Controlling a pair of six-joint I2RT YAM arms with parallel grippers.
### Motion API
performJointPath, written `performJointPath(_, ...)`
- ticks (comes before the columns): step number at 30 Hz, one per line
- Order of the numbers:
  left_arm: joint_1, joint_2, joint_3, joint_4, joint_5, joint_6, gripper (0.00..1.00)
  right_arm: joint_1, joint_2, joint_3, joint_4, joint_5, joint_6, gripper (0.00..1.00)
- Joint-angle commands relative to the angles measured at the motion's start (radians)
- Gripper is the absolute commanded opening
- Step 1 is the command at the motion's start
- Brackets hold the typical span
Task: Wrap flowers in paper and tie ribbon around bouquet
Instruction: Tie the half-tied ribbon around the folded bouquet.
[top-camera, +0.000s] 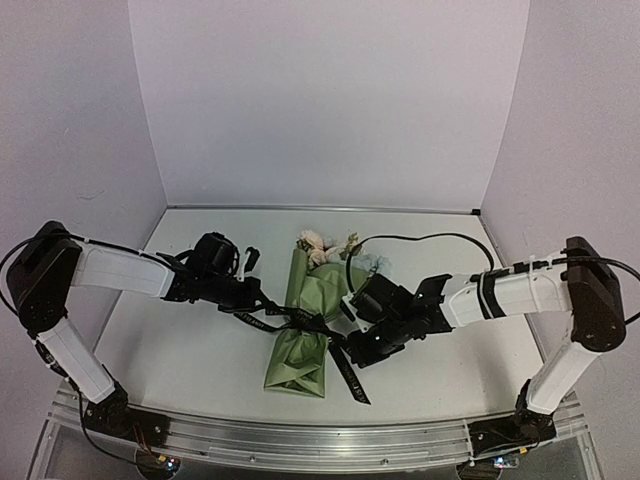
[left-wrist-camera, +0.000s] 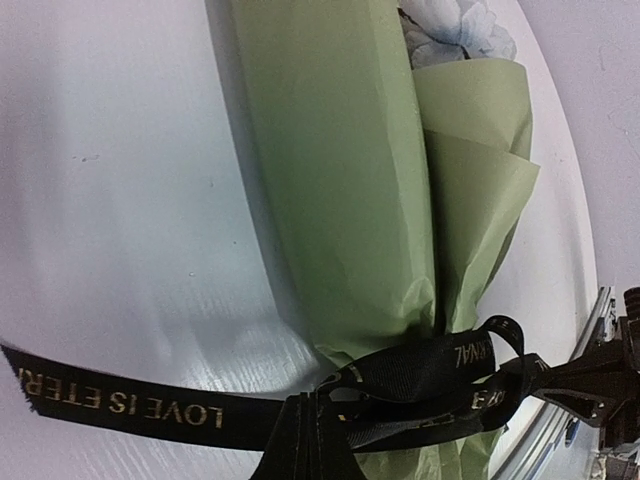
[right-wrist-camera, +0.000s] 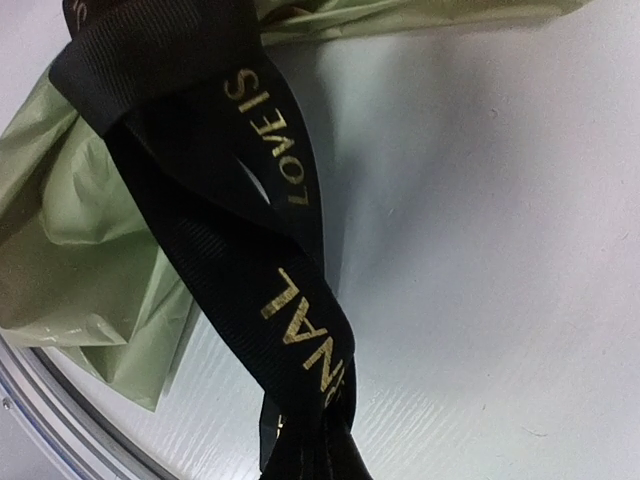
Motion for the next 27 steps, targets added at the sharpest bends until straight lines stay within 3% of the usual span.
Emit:
performJointPath(1, 0.009, -0.071, -0.015, 0.014, -0.088, -0.049, 0.0, -0.005, -0.046, -0.019, -0.027, 0.025, 0.016, 0.0)
performJointPath(8, 0.02, -0.158, -0.047, -0.016, -0.228, -0.089, 0.0, -0.015, -0.065, -0.042, -0.089, 0.074, 0.0, 0.0)
performJointPath(18, 0.029, -0.189, -0.079, -0.043, -0.275, -0.125, 0.0, -0.034, -0.08, -0.055, -0.182, 0.171, -0.002, 0.0)
performJointPath(27, 0.034, -0.187, -0.151, -0.074, -0.381, -0.252, 0.0, -0.077, -0.091, -0.077, -0.248, 0.254, 0.074, 0.0)
